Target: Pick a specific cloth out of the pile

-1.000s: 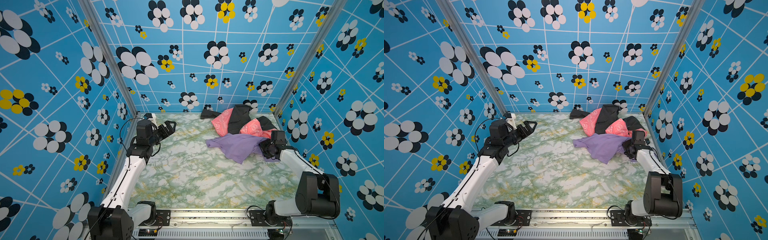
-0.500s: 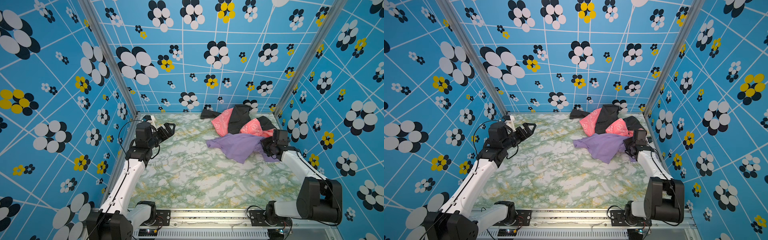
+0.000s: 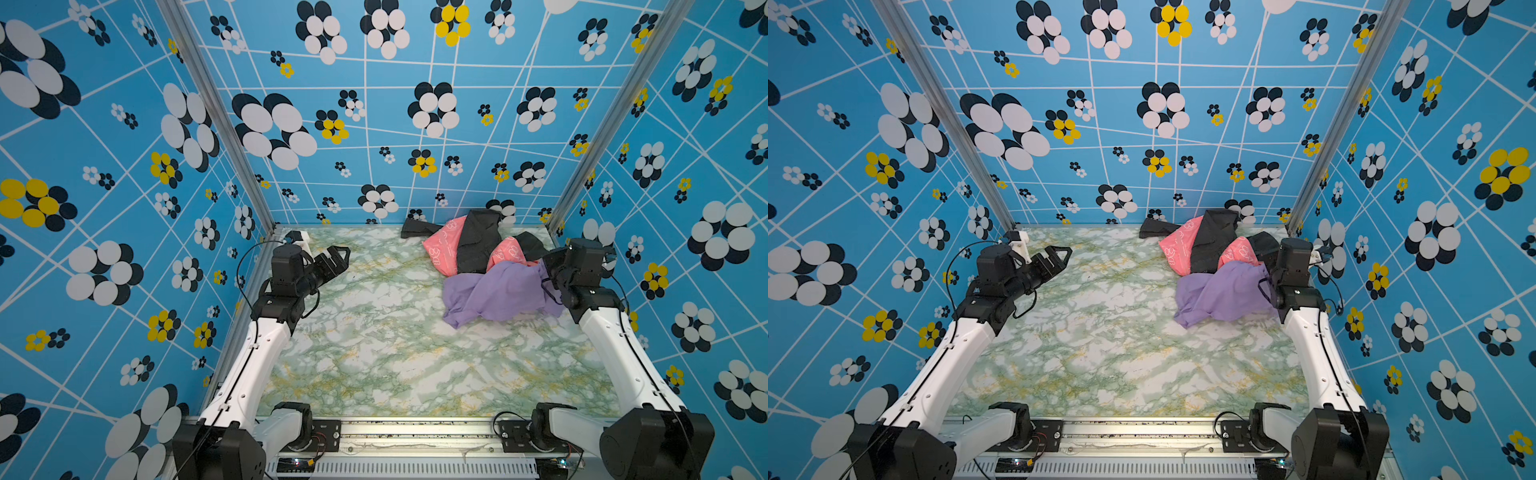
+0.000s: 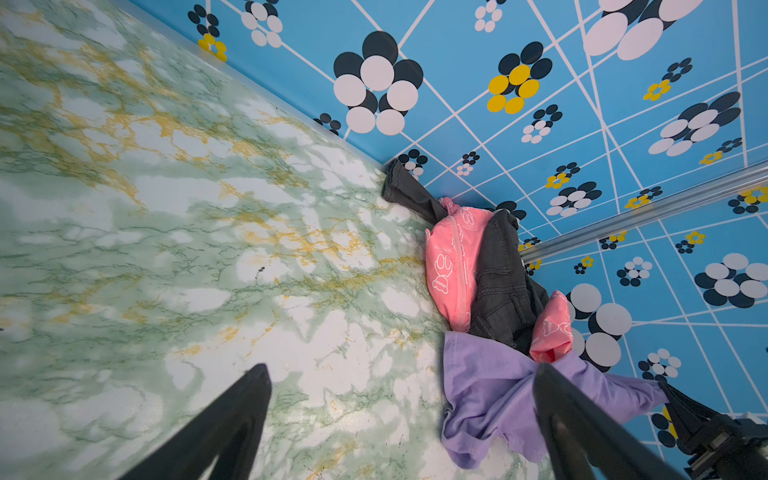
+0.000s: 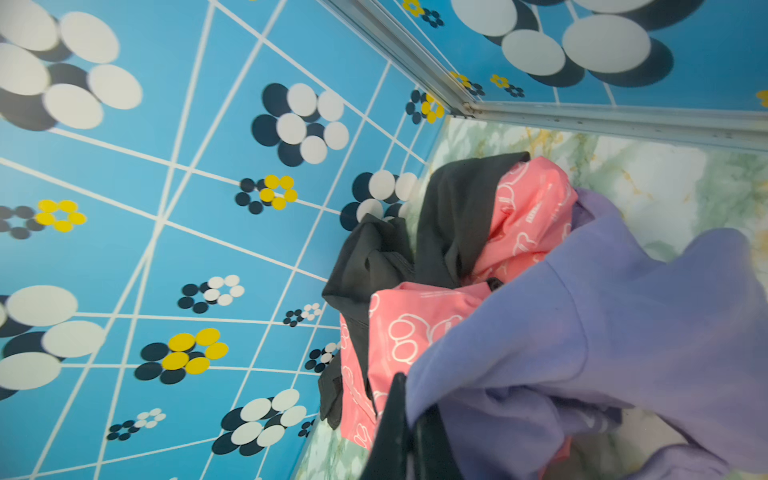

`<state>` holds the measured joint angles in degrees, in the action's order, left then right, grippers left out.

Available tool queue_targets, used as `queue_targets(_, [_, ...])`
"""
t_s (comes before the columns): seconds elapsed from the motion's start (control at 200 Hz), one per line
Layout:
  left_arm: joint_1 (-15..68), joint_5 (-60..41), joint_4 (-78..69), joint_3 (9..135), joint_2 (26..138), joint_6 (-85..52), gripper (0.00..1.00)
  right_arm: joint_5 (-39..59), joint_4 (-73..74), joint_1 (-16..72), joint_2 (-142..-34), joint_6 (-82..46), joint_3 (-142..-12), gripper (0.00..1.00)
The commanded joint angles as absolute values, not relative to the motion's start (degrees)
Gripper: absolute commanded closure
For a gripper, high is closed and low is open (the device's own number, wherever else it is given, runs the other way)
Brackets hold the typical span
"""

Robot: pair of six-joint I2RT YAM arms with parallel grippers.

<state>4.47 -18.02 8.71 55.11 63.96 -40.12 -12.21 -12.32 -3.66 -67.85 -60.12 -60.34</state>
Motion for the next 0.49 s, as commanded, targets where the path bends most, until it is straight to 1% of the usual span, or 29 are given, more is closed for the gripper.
queue_targets(0.0, [4.1, -17.9, 7.2, 54.9, 64.0, -40.6, 0.01, -17.2, -11.2, -1.5, -67.5, -55.2, -66.3, 1.00])
queue_targets(0.16, [4.0, -18.3, 7.3, 54.8, 63.7, -40.2, 0.01, -20.8, -11.2, 3.0, -69.6, -47.2, -73.7, 1.00])
queue_targets(0.305, [4.0, -18.6, 6.6, 54.5, 63.5, -40.0, 0.01, -19.7, -11.6, 6.1, -73.3, -38.7, -81.0, 1.00])
queue_targets(0.325, [3.9, -18.7, 6.5, 54.4, 63.5, -39.9, 0.01, -19.7, -11.9, 8.6, -73.9, -37.0, -82.3, 1.00])
queue_targets(0.49, [3.8, -19.8, 4.5, 54.6, 63.9, -39.9, 0.01, -20.3, -13.1, 16.6, -79.1, -23.8, -90.8, 1.00])
